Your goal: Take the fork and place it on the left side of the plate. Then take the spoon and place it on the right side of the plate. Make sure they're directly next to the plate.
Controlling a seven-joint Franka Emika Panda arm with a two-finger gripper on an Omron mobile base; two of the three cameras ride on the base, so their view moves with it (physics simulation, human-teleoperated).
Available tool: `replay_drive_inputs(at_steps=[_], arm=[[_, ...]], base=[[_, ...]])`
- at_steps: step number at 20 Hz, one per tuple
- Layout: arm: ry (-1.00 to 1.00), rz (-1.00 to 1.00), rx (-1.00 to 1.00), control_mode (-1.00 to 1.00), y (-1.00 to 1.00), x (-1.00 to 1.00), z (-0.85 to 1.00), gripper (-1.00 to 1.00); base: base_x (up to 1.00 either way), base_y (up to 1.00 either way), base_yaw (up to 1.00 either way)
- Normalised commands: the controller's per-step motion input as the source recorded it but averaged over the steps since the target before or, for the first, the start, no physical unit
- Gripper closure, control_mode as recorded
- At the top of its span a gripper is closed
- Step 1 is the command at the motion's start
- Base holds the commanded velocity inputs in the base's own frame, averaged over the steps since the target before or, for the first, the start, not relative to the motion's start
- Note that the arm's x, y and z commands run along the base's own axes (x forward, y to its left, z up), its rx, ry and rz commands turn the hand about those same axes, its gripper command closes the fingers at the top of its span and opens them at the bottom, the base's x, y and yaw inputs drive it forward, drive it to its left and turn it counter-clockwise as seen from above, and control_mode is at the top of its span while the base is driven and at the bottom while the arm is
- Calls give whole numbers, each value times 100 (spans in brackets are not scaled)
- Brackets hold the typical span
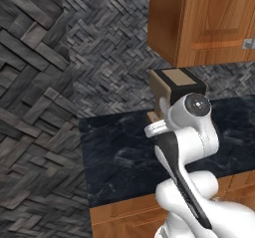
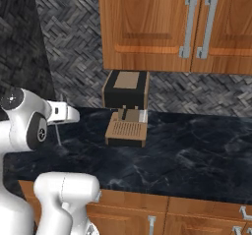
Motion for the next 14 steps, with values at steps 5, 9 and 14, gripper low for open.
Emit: replay_drive_inputs(at_steps=[5, 9, 14], arm=[[0, -1, 3, -100, -19, -49, 6, 100], [-1, 0, 3, 100, -20, -51, 0, 100], [0, 0, 0, 100, 0, 0, 0, 100]], base=[[0, 0, 0], [-21, -7, 0], [-99, -28, -3]])
